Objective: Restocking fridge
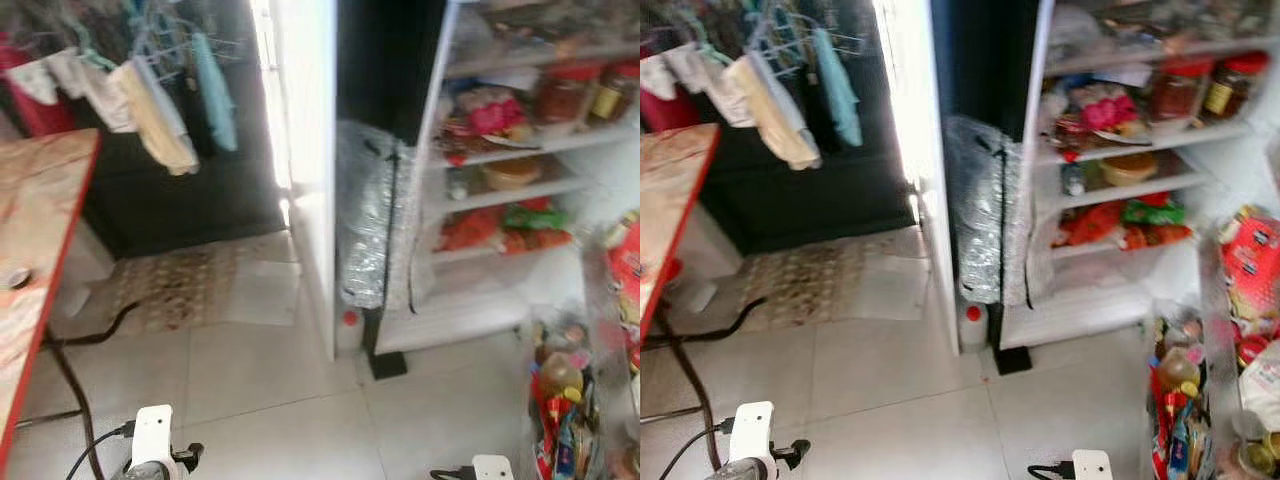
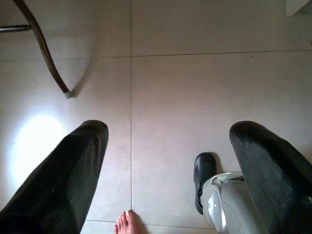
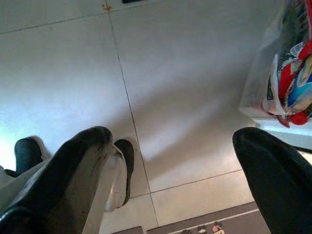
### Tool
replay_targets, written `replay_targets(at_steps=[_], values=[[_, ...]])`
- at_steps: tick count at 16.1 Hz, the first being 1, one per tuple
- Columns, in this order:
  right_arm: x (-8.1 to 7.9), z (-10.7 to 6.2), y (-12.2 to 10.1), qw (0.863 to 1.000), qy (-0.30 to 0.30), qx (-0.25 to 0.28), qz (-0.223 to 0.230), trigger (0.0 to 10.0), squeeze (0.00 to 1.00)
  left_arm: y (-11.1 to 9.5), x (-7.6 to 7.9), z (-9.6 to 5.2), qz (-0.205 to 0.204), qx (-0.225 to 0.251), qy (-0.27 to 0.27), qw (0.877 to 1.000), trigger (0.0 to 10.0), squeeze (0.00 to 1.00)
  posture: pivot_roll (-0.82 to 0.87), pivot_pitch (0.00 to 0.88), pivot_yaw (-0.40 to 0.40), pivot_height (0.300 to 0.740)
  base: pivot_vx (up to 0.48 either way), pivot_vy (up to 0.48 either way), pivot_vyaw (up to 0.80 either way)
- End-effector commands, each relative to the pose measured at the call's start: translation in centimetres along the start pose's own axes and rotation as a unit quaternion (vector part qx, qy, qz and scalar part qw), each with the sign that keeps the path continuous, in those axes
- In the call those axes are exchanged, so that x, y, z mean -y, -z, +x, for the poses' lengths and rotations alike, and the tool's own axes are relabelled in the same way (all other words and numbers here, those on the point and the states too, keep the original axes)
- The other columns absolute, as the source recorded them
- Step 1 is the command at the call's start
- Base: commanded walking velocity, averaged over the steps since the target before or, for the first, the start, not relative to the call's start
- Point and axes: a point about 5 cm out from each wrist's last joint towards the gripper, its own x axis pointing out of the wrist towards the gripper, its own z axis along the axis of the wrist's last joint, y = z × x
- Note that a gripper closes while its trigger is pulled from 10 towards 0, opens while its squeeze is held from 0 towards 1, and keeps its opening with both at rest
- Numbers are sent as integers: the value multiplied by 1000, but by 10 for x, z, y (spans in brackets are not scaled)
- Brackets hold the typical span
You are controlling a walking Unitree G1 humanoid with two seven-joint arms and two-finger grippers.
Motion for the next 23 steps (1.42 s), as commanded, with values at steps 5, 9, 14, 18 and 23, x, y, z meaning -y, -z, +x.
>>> replay_targets(at_steps=[5, 9, 14, 18, 23], values=[[1, -2, 16, 996, 9, -75, -41, 10000, 0, 6, -5, -1, 7, -17, -6, 1000, 10000, 0, -163, 0, 50, 740, 0, 0, 0], [2, -3, 23, 994, 49, -92, 44, 10000, 0, 6, -5, -1, 8, -17, -7, 1000, 10000, 0, -163, 0, 51, 740, 0, 0, 0], [1, -6, 32, 965, 136, -102, 198, 10000, 0, 6, -5, -1, 9, -16, -7, 1000, 10000, 0, -163, 0, 53, 740, 0, 0, 0], [4, -8, 33, 950, 195, -94, 224, 10000, 0, 6, -5, -1, 9, -16, -5, 1000, 10000, 0, -167, 0, 56, 740, 0, 0, 0], [5, -11, 32, 932, 243, -71, 258, 10000, 0, 6, -5, -1, 8, -14, -3, 1000, 10000, 0, -171, 0, 56, 740, 0, 0, 0]])
